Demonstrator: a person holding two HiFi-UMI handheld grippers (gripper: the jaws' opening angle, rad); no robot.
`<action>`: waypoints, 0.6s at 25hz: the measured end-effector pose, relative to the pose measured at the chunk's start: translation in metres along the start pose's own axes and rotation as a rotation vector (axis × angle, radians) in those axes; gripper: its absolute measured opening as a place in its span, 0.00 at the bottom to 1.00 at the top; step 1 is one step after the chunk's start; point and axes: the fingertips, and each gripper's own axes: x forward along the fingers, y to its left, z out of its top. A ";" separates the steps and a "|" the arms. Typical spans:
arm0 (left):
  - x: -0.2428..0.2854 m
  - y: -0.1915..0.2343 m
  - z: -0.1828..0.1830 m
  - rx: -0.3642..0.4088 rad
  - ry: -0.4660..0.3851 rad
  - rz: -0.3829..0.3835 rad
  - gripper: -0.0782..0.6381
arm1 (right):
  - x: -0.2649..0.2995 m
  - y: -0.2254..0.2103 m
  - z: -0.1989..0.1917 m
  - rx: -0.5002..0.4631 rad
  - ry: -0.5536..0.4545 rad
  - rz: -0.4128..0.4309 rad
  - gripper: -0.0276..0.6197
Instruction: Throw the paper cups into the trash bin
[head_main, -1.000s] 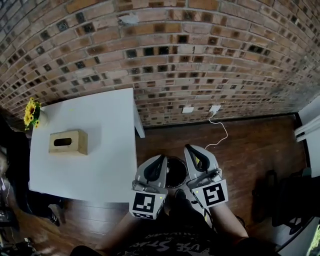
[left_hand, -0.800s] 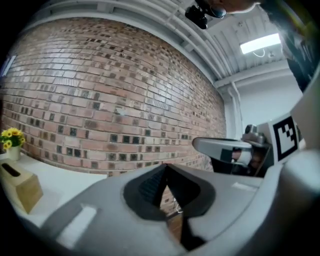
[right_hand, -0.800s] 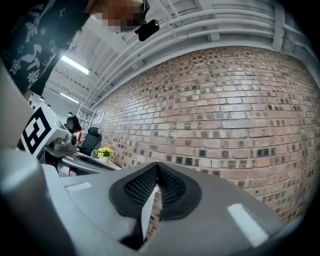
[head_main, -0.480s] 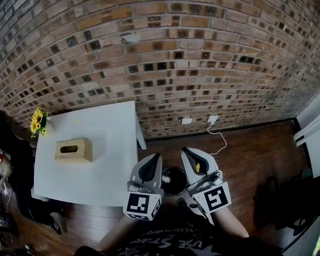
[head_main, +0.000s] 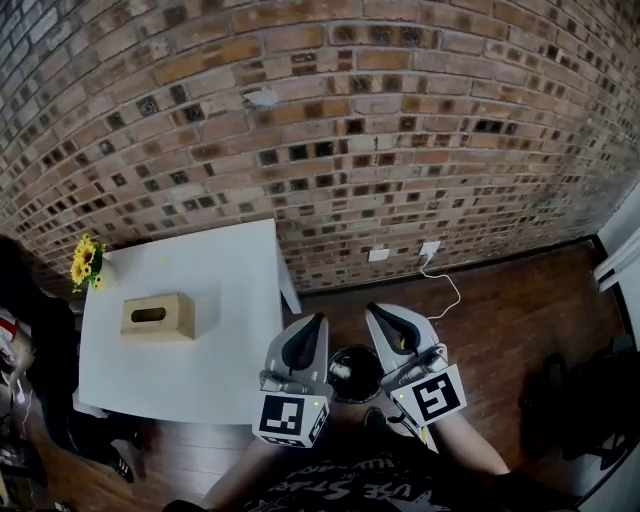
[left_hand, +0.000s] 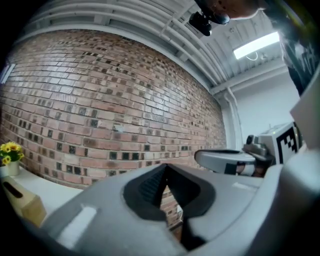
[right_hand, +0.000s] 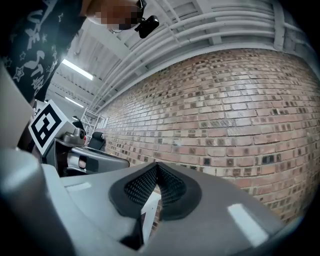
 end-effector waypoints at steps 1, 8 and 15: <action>0.000 -0.001 -0.001 -0.001 0.002 -0.003 0.12 | 0.000 0.000 0.000 0.002 0.001 0.000 0.05; 0.000 -0.005 -0.004 -0.003 0.004 -0.016 0.12 | -0.002 0.001 -0.001 -0.009 0.005 0.012 0.05; 0.000 -0.005 -0.003 0.009 0.001 -0.001 0.12 | -0.006 -0.009 0.001 0.000 -0.007 -0.002 0.05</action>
